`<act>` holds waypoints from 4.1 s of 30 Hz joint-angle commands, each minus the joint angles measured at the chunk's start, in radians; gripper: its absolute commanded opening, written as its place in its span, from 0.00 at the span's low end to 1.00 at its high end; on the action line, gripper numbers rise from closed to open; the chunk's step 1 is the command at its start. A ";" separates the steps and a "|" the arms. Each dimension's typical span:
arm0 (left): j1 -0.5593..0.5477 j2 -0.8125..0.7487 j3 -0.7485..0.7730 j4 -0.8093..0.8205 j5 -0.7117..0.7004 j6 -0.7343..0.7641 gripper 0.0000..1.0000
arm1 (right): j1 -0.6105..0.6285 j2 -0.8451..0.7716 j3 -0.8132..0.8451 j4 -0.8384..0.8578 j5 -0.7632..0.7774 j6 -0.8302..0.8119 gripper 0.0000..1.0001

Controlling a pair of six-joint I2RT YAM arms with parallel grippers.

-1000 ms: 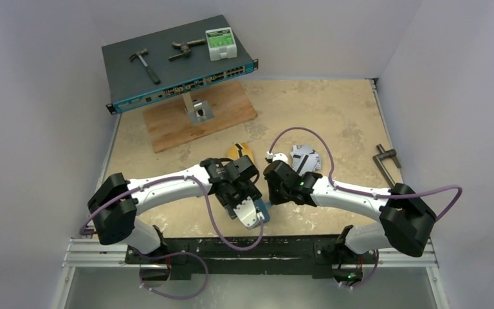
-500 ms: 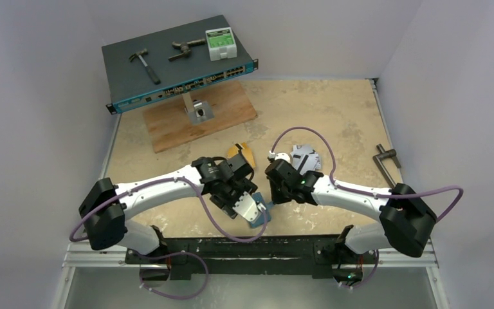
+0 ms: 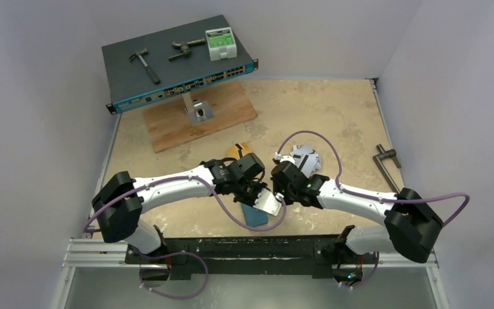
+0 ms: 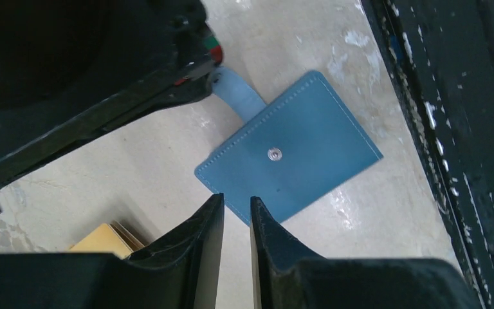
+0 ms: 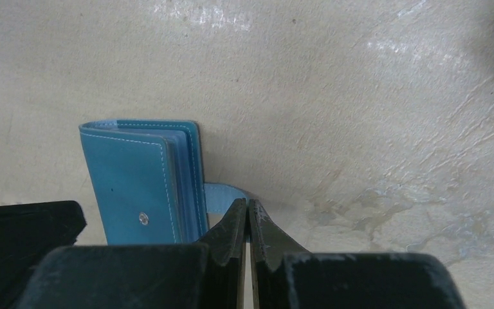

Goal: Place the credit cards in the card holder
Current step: Close the card holder at the center of the board.

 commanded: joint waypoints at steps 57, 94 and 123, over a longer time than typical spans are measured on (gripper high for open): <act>-0.025 -0.009 -0.354 0.550 -0.049 0.117 0.22 | -0.161 -0.017 -0.115 0.285 -0.375 0.061 0.00; -0.062 -0.029 -0.467 0.755 -0.076 0.288 0.21 | -0.160 0.071 -0.111 0.306 -0.357 0.068 0.00; -0.056 -0.020 -0.431 0.648 -0.049 0.256 0.07 | -0.162 0.033 -0.141 0.345 -0.217 0.180 0.00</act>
